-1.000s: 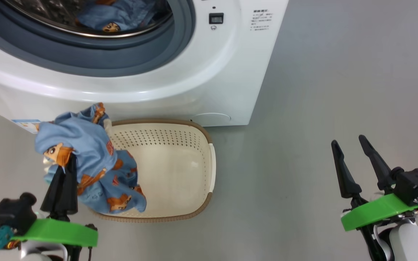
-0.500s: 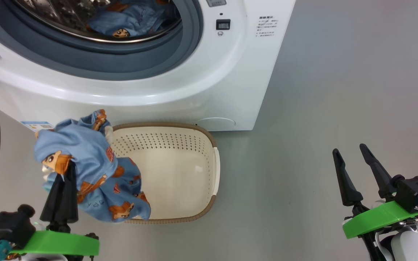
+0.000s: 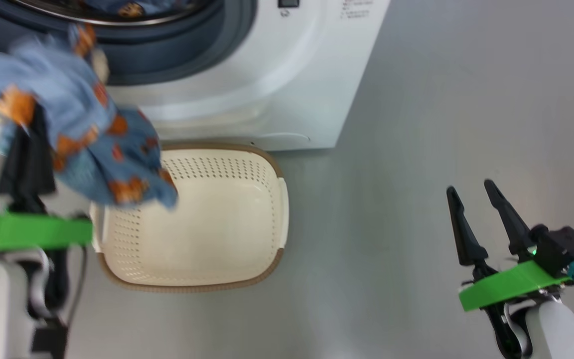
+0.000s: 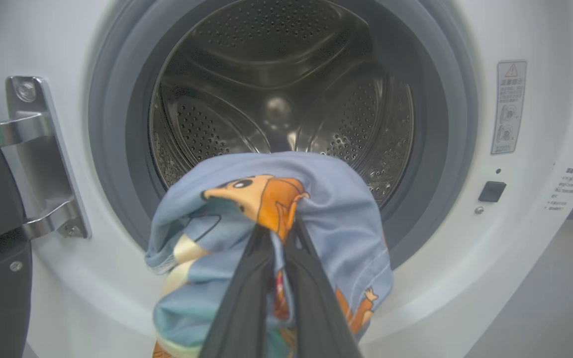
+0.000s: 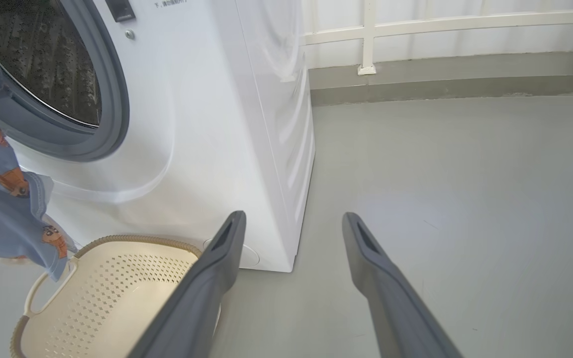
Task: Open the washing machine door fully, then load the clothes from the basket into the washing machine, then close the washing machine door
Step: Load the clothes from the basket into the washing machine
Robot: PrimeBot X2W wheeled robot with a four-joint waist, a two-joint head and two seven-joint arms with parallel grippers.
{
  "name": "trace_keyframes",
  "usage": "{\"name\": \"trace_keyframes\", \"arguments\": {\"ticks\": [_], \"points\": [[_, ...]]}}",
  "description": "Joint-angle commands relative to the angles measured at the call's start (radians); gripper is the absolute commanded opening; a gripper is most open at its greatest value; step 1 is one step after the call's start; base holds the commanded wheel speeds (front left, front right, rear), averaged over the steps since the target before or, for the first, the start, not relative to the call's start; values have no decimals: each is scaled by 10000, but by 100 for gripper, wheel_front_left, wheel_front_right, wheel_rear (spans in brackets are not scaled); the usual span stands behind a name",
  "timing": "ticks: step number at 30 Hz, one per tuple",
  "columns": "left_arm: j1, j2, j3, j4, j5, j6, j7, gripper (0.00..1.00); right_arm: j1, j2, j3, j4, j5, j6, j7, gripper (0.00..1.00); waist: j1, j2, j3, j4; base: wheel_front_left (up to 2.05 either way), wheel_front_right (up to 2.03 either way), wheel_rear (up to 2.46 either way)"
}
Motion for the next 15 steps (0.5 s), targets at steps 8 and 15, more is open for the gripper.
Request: {"name": "trace_keyframes", "arguments": {"ticks": [8,15], "points": [[-2808,1261,351,1463,-200,-14,-61,0,-603,308,390,-291,9,16,-49,100,0,-1,1189,-928,0,0,0],[-4840,1903,-192,3755,-515,-14,-61,0,-924,502,491,-322,6,16,-49,100,0,-1,1804,-1366,0,0,0]]}}
